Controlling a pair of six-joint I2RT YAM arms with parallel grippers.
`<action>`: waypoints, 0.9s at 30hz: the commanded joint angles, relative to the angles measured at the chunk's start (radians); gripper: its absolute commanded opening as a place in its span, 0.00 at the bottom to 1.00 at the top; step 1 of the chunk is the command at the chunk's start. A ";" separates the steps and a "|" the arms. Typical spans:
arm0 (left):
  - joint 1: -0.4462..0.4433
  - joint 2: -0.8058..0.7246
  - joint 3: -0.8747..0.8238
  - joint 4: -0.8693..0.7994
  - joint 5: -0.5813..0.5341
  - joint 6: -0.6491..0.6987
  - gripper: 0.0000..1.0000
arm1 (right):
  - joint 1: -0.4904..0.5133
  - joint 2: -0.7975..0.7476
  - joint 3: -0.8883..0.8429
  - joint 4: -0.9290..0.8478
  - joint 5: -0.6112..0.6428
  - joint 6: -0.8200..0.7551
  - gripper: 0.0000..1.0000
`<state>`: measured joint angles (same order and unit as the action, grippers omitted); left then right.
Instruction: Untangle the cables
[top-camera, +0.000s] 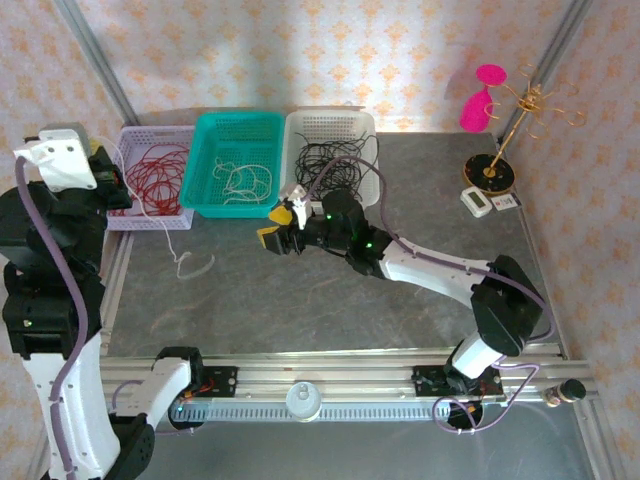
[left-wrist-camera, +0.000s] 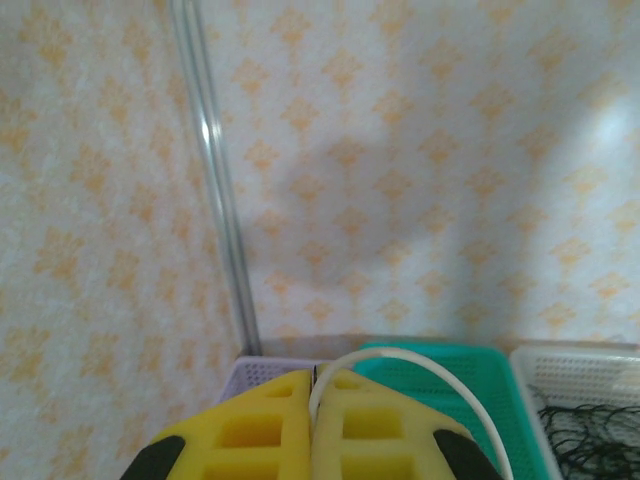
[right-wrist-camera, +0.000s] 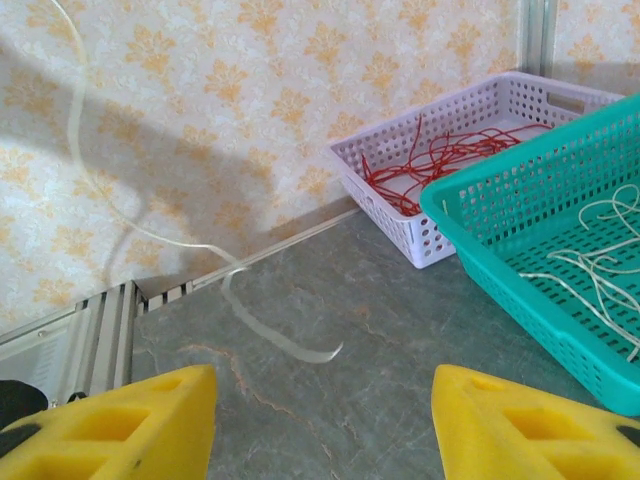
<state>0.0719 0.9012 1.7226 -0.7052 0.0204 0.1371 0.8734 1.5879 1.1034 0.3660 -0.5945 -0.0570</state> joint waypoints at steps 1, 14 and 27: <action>-0.003 0.046 0.081 0.014 0.073 -0.044 0.00 | -0.007 -0.026 0.013 0.031 0.016 0.000 0.59; -0.003 0.214 0.084 0.541 0.065 -0.194 0.00 | -0.101 -0.225 -0.124 -0.030 0.160 0.089 0.58; -0.003 0.531 0.178 0.874 0.090 -0.340 0.00 | -0.156 -0.341 -0.227 -0.077 0.212 0.093 0.58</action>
<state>0.0719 1.3823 1.8736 0.0402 0.0753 -0.1513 0.7296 1.2858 0.8917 0.3023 -0.4088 0.0254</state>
